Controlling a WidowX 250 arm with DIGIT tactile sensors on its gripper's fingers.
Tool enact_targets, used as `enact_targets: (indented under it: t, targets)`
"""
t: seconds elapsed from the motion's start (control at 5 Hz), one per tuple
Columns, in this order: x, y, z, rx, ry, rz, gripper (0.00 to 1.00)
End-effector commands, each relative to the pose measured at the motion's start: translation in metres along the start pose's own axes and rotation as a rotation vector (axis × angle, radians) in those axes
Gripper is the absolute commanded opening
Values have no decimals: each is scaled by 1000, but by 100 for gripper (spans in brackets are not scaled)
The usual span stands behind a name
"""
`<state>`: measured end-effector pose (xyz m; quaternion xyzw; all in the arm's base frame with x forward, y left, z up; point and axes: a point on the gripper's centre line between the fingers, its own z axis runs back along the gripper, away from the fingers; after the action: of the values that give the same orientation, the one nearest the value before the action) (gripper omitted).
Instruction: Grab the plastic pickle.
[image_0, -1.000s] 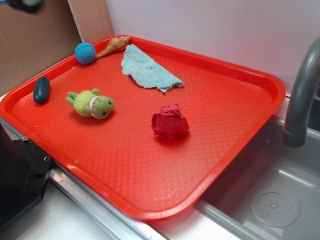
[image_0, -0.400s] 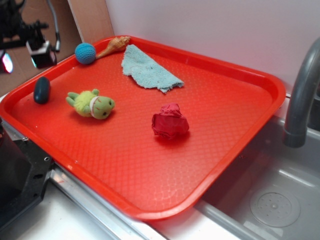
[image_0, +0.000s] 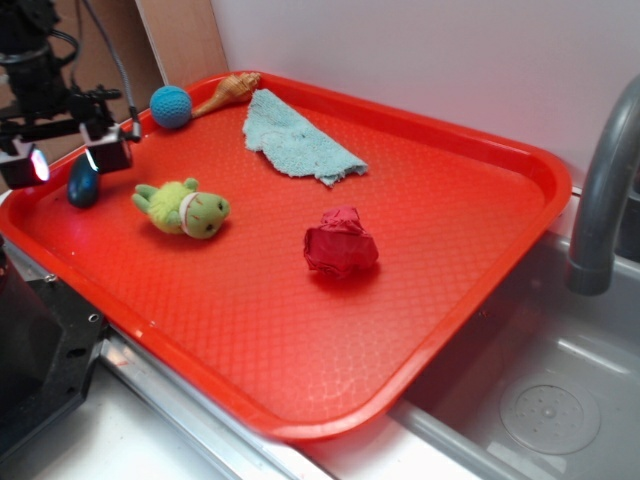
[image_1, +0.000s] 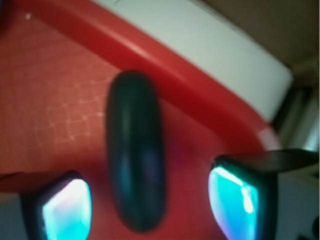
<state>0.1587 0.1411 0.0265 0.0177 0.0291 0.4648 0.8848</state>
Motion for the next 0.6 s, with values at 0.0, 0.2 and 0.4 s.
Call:
enact_targets:
  t: [0.0,0.2,0.4]
  targets:
    - [-6,10,-13,62,9,-59,100]
    - [-1,2,-16,67,19,-65,92]
    - [-3,-4,-15,59,9,-120,0]
